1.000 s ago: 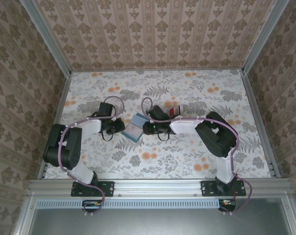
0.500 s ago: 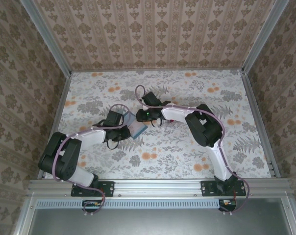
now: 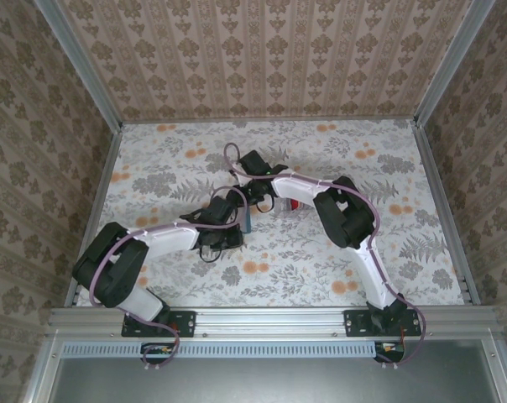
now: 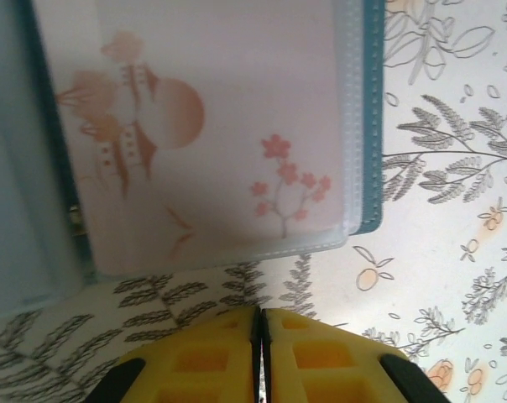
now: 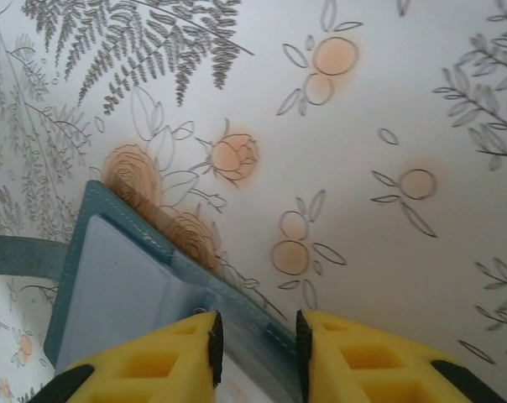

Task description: Put the credit cards into the card holder

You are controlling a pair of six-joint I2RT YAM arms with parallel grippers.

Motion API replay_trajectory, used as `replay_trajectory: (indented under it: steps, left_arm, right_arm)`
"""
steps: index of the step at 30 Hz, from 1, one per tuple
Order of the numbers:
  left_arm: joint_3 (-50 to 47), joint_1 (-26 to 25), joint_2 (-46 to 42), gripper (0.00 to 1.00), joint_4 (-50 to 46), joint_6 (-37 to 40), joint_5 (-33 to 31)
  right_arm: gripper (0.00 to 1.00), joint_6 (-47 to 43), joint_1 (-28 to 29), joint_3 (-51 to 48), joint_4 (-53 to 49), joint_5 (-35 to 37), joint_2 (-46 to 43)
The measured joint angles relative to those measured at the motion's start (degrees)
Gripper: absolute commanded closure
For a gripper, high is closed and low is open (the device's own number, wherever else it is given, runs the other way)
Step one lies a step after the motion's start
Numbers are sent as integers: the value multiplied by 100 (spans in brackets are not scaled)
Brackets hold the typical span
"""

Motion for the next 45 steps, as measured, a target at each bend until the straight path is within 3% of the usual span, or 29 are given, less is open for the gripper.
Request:
replay_trajectory:
  steps: [5, 14, 19, 29, 44, 45]
  left_arm:
    - [17, 7, -396, 86, -372, 37, -264]
    - [455, 343, -876, 78, -551, 483, -706]
    - [758, 459, -815, 66, -529, 758, -793]
    - [1193, 645, -308, 61, -411, 837, -702]
    - [2083, 402, 260, 59, -271, 833, -671]
    - [2184, 358, 363, 51, -273, 833, -673]
  right_arm:
    - [63, -118, -87, -46, -219, 92, -308]
    - [60, -409, -109, -212, -352, 507, -1770]
    - [59, -542, -109, -1130, -212, 905, -2841]
    - [59, -697, -203, -3178, 304, 1637, -4057]
    - [55, -96, -1191, -5453, 1786, 2583, -6301]
    - [54, -35, -1263, -5501, 1829, 2583, -6343]
